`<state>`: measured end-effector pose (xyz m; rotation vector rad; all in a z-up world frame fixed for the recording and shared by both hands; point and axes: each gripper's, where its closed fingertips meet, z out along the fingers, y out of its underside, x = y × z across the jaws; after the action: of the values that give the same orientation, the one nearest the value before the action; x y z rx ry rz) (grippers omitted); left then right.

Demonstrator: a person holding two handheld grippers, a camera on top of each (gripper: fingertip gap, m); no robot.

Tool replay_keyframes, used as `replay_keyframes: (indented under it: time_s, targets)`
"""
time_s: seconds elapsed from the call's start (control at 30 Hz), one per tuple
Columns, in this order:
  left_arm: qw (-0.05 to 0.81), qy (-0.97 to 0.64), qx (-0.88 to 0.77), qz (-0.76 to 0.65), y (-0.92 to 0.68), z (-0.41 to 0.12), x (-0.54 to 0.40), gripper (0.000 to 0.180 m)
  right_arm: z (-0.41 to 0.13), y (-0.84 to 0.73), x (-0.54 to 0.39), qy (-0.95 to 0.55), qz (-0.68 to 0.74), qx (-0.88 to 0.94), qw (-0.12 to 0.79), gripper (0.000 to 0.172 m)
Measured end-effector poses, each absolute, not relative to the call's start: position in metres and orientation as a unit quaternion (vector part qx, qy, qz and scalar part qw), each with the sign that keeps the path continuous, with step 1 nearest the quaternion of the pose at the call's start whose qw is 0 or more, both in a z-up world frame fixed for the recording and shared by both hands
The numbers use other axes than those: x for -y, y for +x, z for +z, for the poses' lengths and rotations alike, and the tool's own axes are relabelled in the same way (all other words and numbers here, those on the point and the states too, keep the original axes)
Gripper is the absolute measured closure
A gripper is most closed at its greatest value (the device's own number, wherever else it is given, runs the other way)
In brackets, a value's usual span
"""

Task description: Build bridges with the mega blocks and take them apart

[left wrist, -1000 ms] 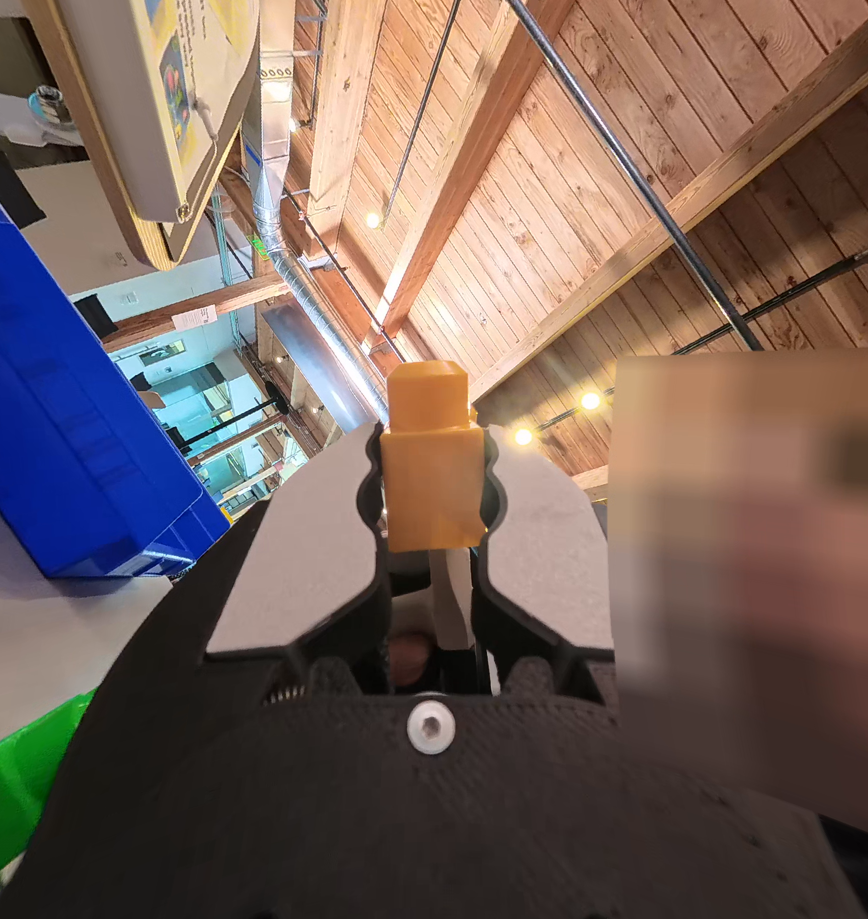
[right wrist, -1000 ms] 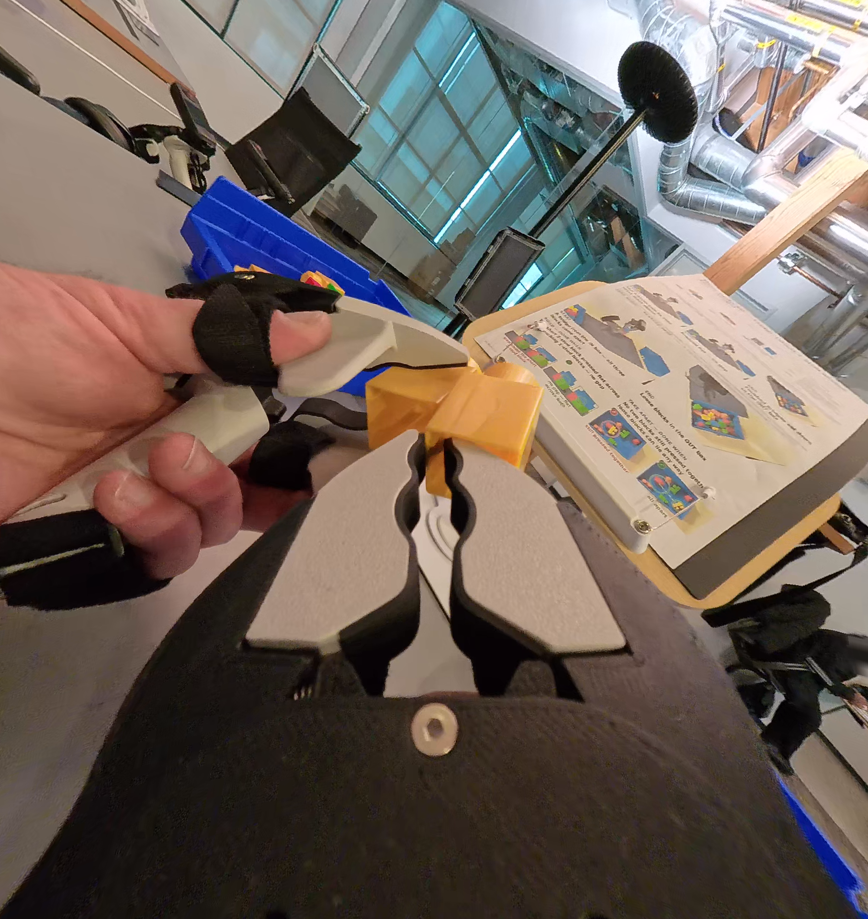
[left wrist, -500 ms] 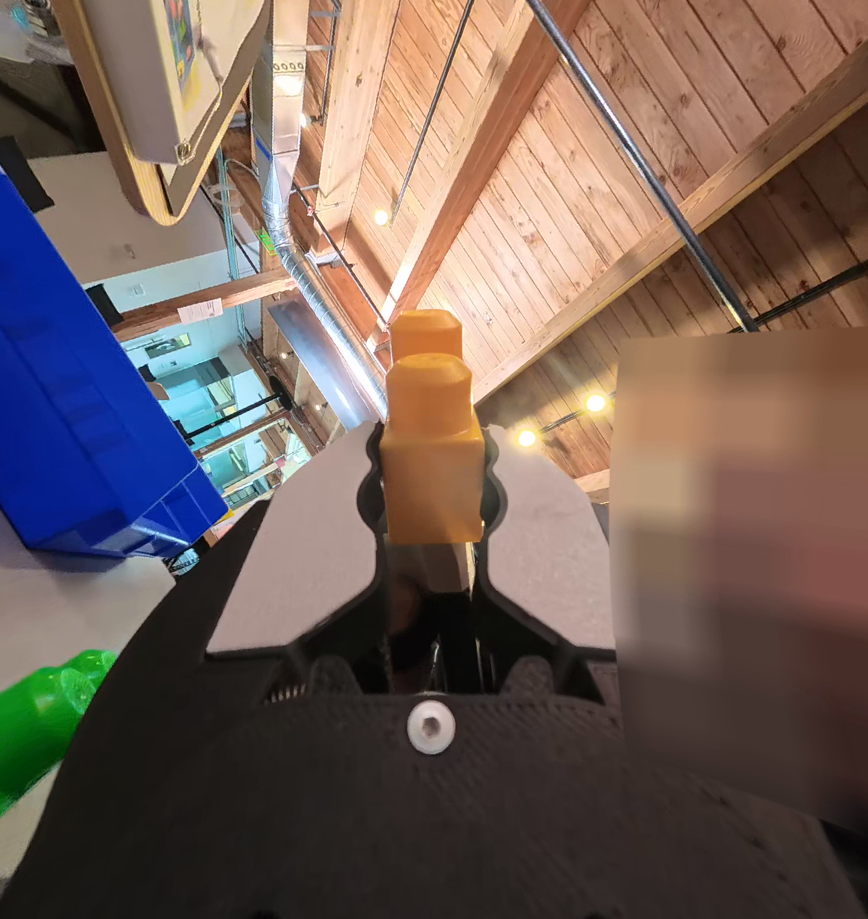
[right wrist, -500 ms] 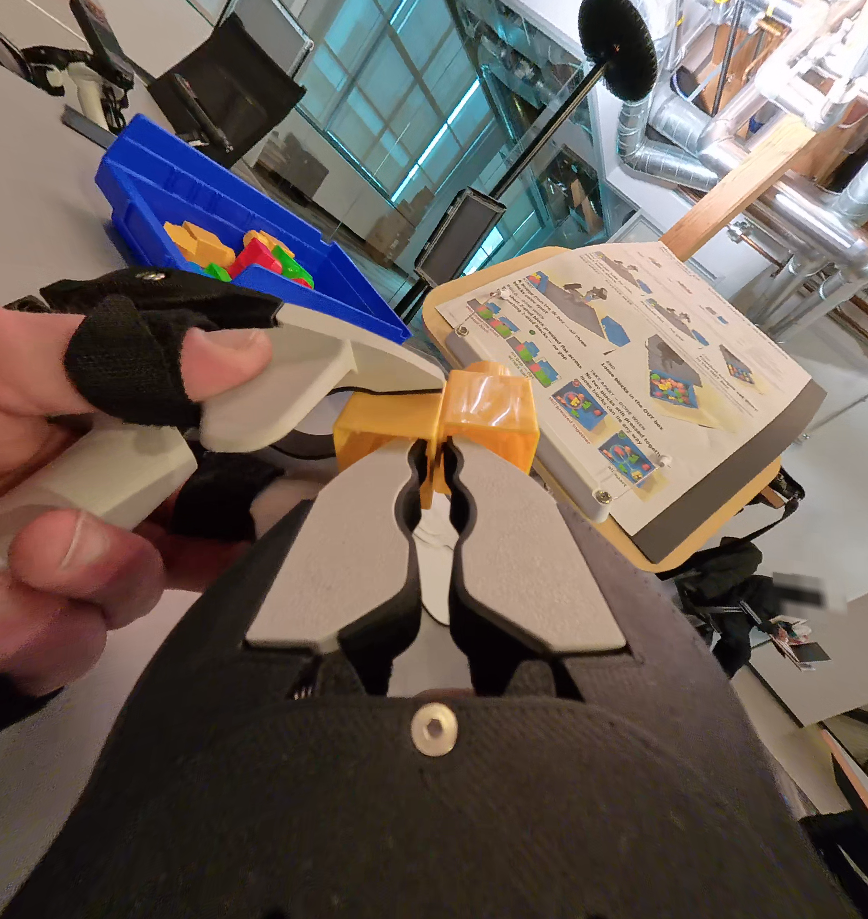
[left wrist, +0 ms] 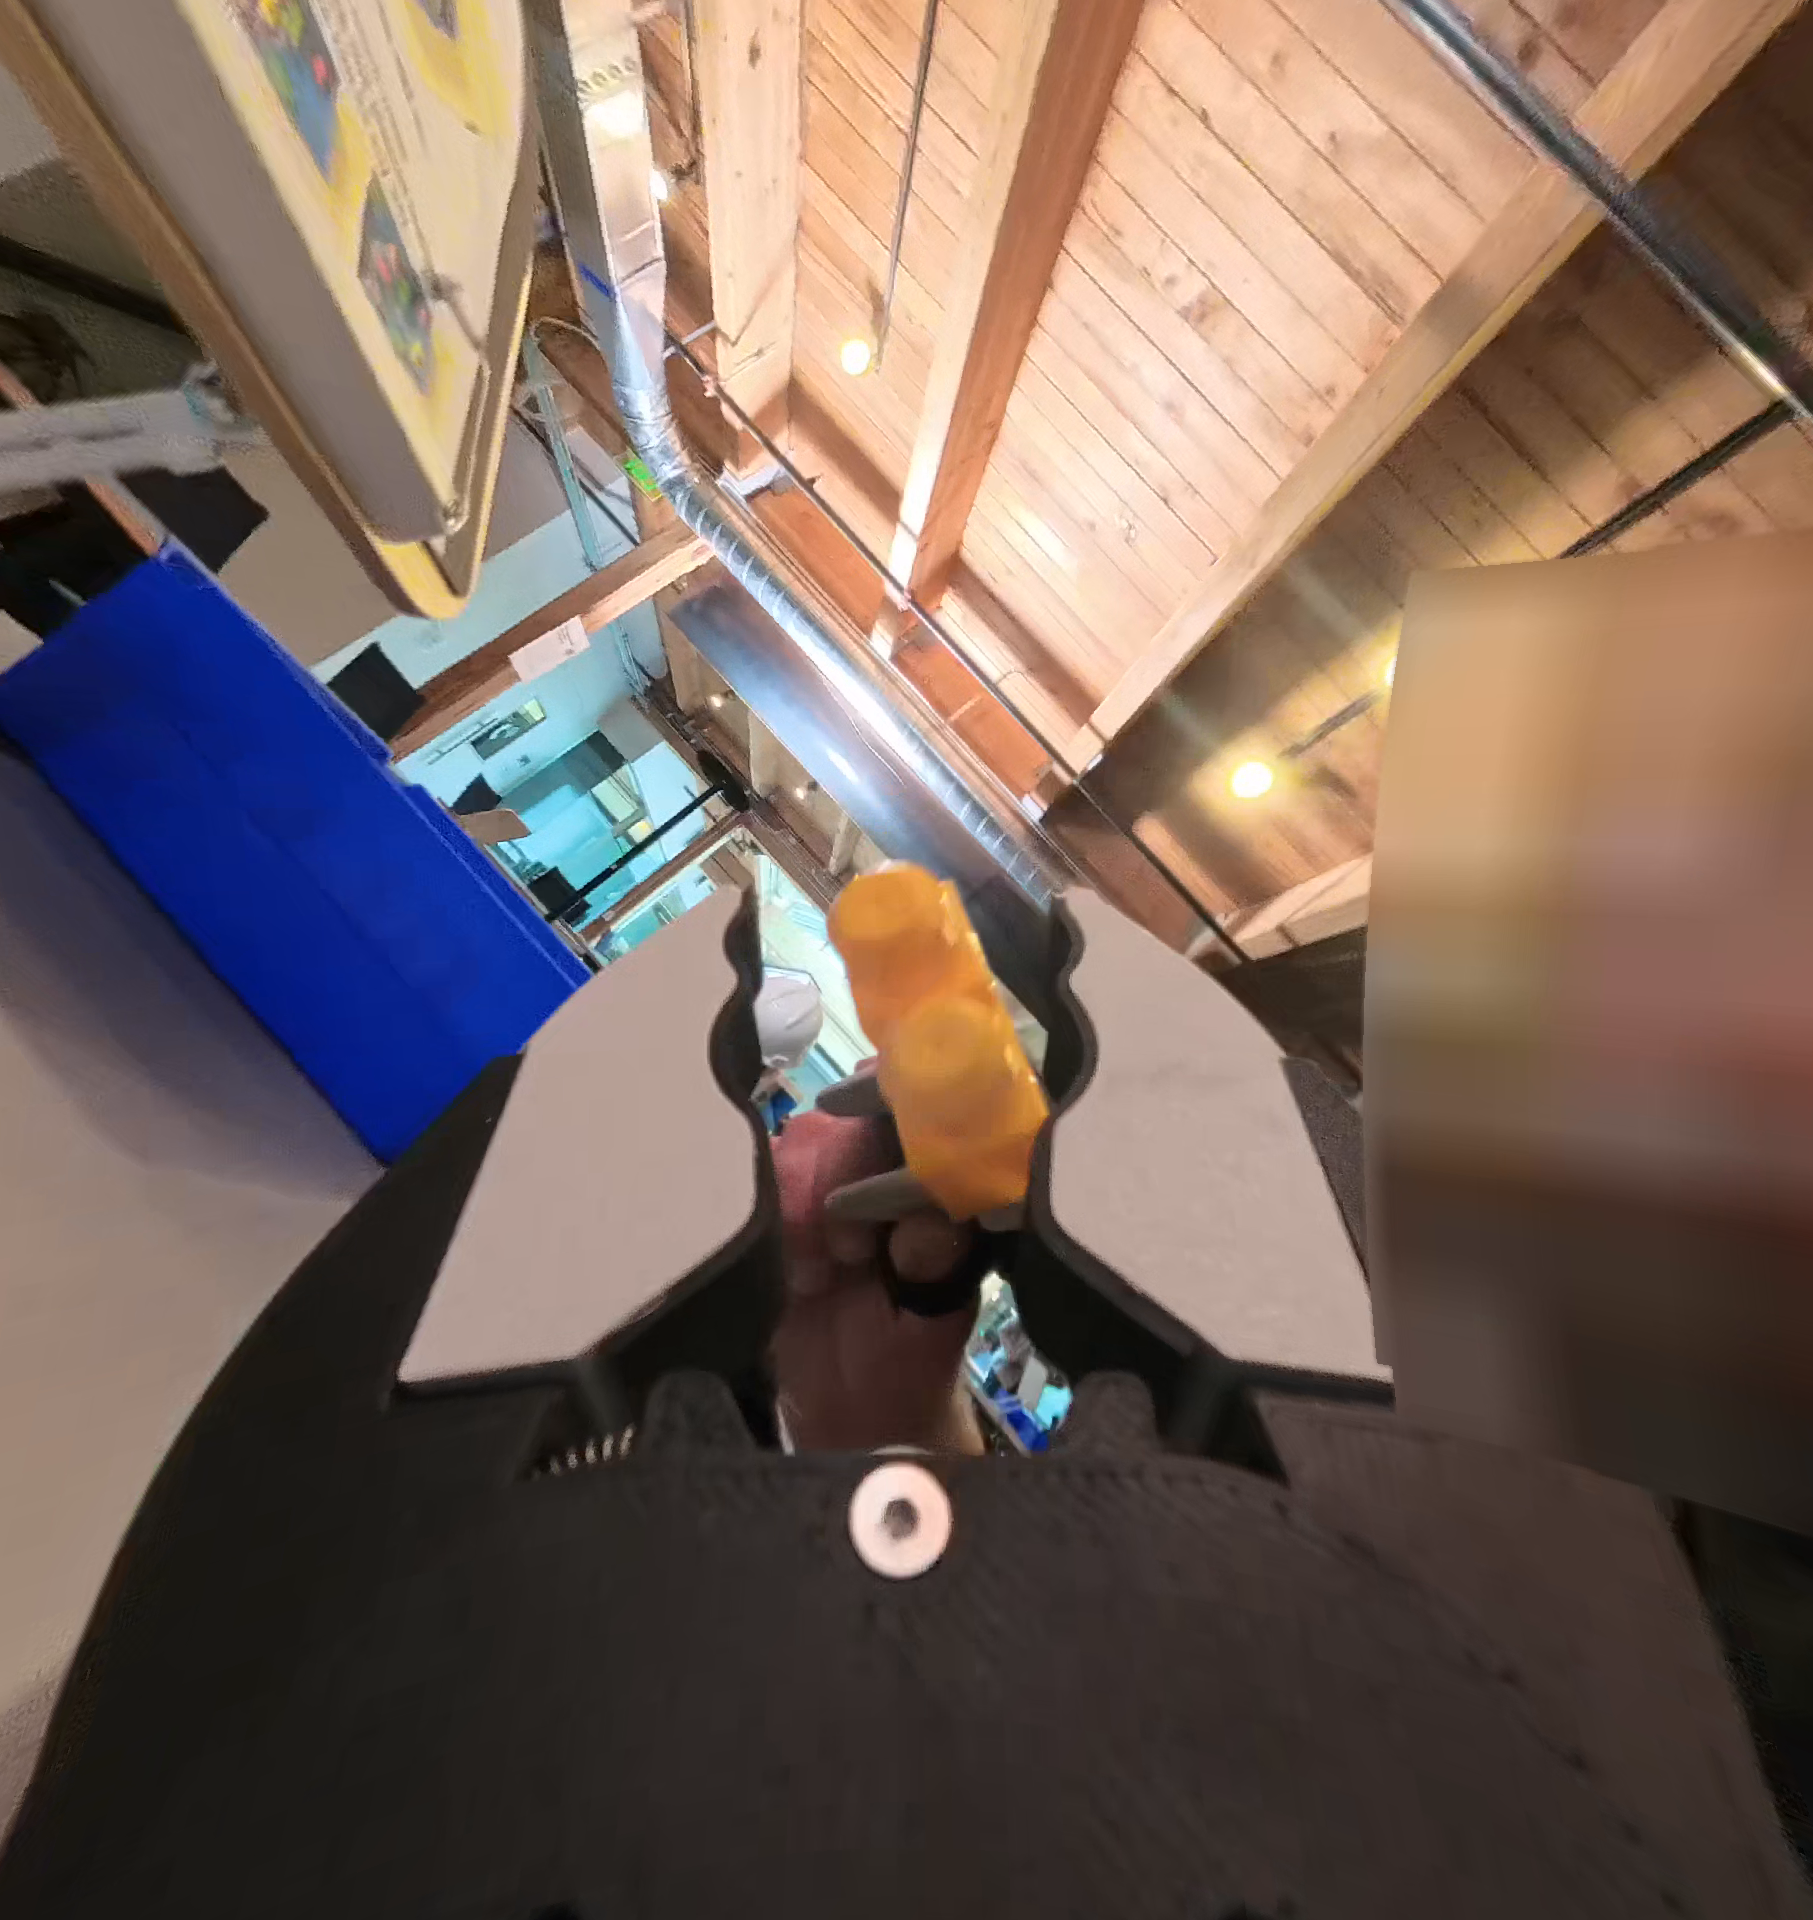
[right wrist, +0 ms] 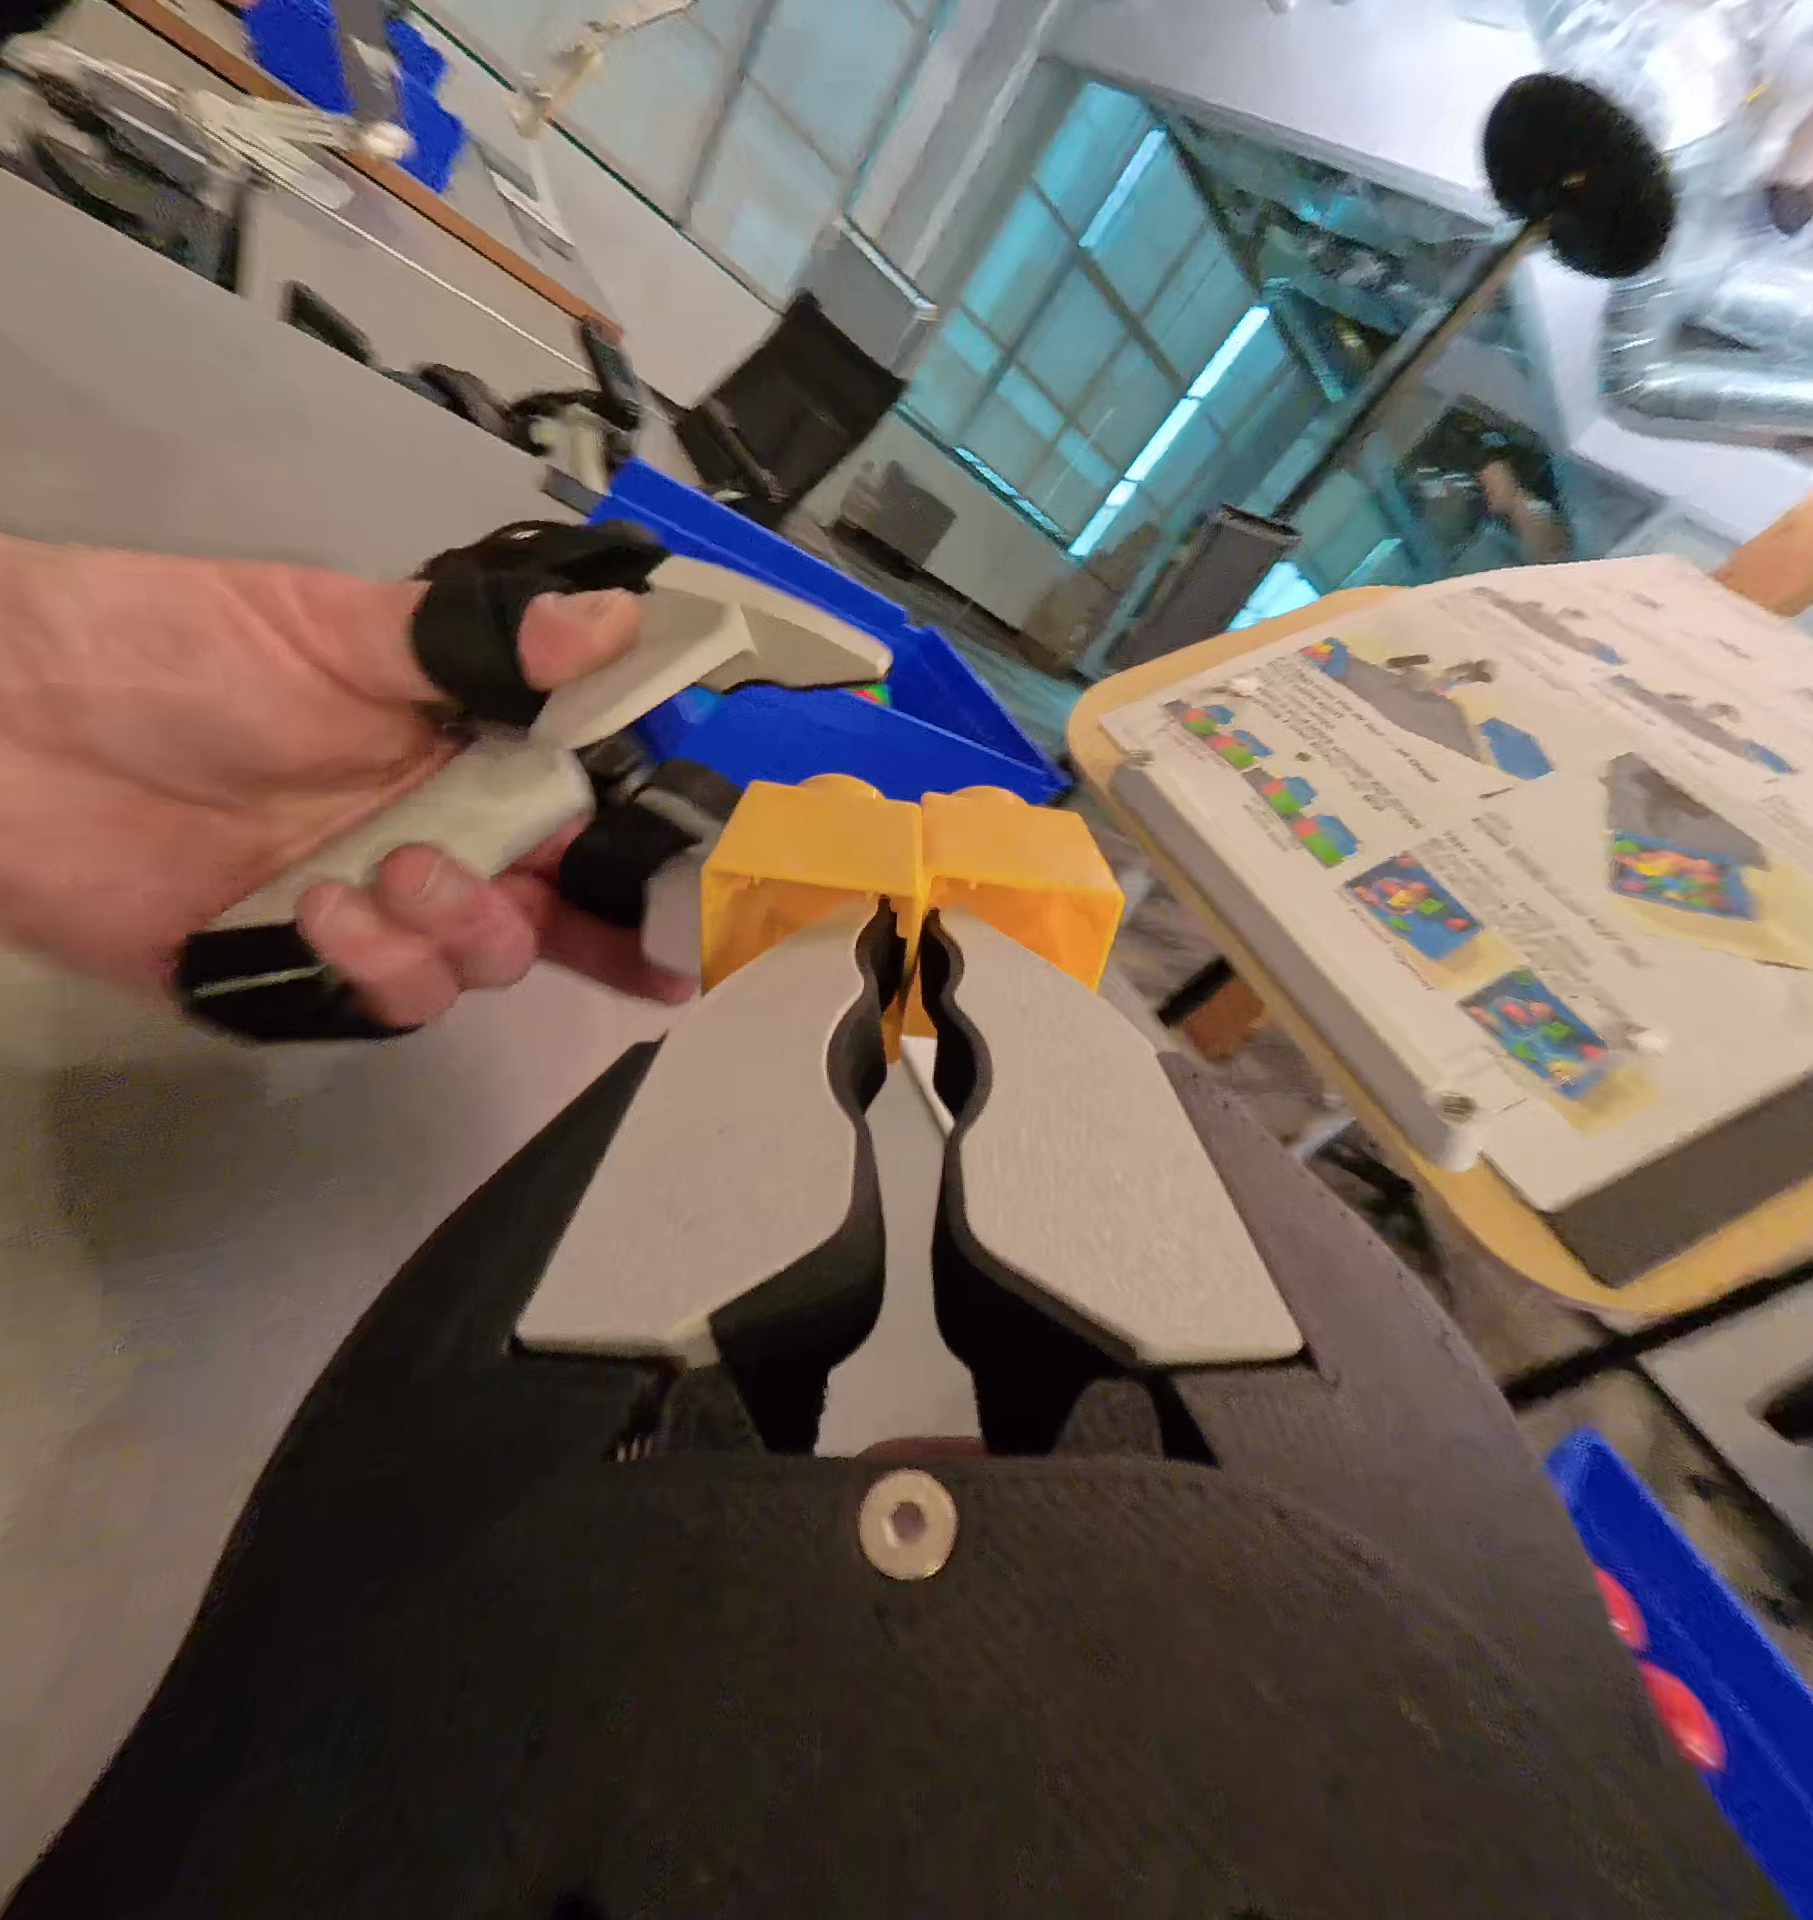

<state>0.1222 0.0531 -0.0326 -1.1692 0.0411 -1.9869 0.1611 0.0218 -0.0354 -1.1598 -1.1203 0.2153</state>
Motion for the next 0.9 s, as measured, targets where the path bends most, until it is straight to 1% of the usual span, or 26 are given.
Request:
replay_keyframes:
  time_s: [0.07,0.1,0.17,0.2,0.23,0.3,0.33,0.47,0.6,0.7,0.8,0.9]
  targets:
    - [0.385,-0.466,-0.047,-0.796,0.123,-0.026,-0.049,0.136,-0.042,0.158,-0.015,-0.509,0.14,0.529,0.664,0.167]
    - [0.373,-0.478,-0.066,-0.792,0.127,-0.026,-0.047,0.137,-0.046,0.157,-0.013,-0.505,0.139,0.543,0.656,0.167]
    - [0.36,-0.484,-0.084,-0.793,0.132,-0.024,-0.043,0.149,-0.049,0.153,-0.008,-0.494,0.145,0.561,0.649,0.167]
    - [0.342,-0.491,-0.096,-0.795,0.138,-0.027,-0.038,0.149,-0.049,0.153,-0.008,-0.492,0.142,0.56,0.651,0.167]
    - [0.334,-0.493,-0.089,-0.798,0.139,-0.029,-0.039,0.147,-0.05,0.152,-0.007,-0.49,0.137,0.563,0.651,0.167]
    - [0.32,-0.491,-0.08,-0.806,0.138,-0.035,-0.038,0.158,-0.051,0.151,-0.004,-0.485,0.142,0.569,0.649,0.167]
    - [0.315,-0.494,-0.079,-0.807,0.138,-0.038,-0.038,0.16,-0.052,0.15,-0.003,-0.482,0.142,0.574,0.647,0.167]
    - [0.307,-0.514,-0.08,-0.797,0.135,-0.047,-0.041,0.157,-0.052,0.148,0.0,-0.473,0.133,0.583,0.648,0.167]
    - [0.259,-0.519,-0.097,-0.809,0.142,-0.052,-0.034,0.143,-0.051,0.149,0.001,-0.469,0.125,0.586,0.649,0.167]
    - [0.226,-0.496,-0.105,-0.831,0.146,-0.047,-0.027,0.138,-0.054,0.149,0.002,-0.466,0.129,0.596,0.641,0.167]
    - [0.192,-0.487,-0.136,-0.841,0.155,-0.046,-0.012,0.144,-0.058,0.146,0.005,-0.463,0.134,0.604,0.635,0.167]
    - [0.188,-0.485,-0.135,-0.843,0.157,-0.046,-0.011,0.146,-0.058,0.147,0.006,-0.463,0.137,0.607,0.632,0.167]
